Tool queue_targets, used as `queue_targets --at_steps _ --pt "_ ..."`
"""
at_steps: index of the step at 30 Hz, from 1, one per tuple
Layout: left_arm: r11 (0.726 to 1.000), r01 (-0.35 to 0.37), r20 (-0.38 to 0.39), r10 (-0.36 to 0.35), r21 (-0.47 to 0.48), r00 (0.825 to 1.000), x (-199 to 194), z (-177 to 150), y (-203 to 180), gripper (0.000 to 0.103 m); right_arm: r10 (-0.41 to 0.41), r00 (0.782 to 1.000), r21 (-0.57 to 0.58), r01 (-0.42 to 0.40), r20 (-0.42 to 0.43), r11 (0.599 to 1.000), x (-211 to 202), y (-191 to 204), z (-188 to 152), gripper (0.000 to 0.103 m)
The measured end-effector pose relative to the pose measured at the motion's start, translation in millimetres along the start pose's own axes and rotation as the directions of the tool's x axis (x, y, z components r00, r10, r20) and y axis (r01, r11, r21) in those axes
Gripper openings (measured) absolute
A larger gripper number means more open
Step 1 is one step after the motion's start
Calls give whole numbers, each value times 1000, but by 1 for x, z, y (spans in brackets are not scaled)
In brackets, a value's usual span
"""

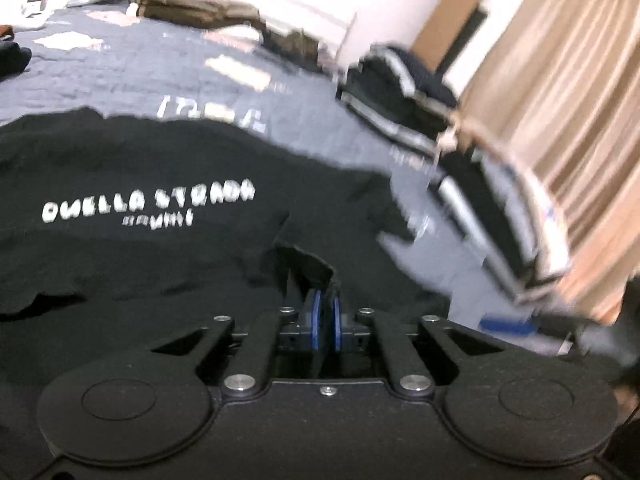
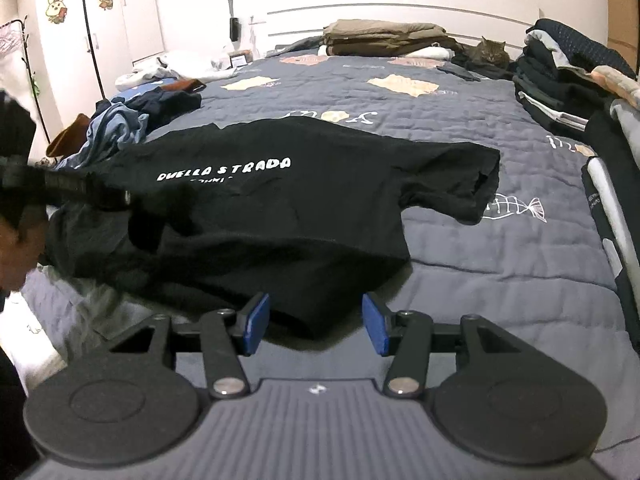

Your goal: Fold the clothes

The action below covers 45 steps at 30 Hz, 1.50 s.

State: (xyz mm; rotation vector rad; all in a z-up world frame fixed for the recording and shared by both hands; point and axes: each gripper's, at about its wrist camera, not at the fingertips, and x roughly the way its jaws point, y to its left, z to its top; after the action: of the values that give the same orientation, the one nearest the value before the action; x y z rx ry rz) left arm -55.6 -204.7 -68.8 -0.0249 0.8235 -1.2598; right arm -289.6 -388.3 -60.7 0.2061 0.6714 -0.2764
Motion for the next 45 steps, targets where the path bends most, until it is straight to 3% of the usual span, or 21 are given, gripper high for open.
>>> queue_targets --at_steps 4,10,18,22,26,29,31,34,37,41,45 --pt "999 34 45 -33 -36 998 -1 8 -3 6 -2 1000 -67 4 26 998 0 7 -2 51" --pt "996 72 60 -75 47 995 4 11 -23 6 54 995 -238 -32 89 971 5 24 8 57" --pt "994 77 51 -81 73 995 11 8 -29 6 185 981 -423 -146 53 894 19 52 29 63" --pt "995 76 53 -79 71 995 11 9 -28 6 180 983 -504 -141 30 852 33 66 36 63" --pt "994 77 47 -81 78 996 13 9 -29 6 203 979 -513 -181 -13 839 50 72 41 63" --pt "994 79 41 -82 75 996 15 9 -29 6 219 975 -457 -210 -33 864 60 69 41 52" --pt "994 76 32 -79 82 996 16 8 -28 6 227 972 -406 -229 -54 885 66 64 42 6" --pt "996 65 36 -67 68 997 13 9 -25 9 197 980 -344 -193 -22 919 66 52 45 6" --pt "997 65 98 -70 48 993 -1 11 -19 39 183 982 -199 -172 38 965 56 24 54 6" --pt "996 79 131 -83 37 988 -11 14 -16 42 137 984 38 -142 116 989 44 -23 64 6" --pt "997 68 119 -73 46 990 -8 13 -20 42 54 987 253 -91 150 963 48 -68 61 6"
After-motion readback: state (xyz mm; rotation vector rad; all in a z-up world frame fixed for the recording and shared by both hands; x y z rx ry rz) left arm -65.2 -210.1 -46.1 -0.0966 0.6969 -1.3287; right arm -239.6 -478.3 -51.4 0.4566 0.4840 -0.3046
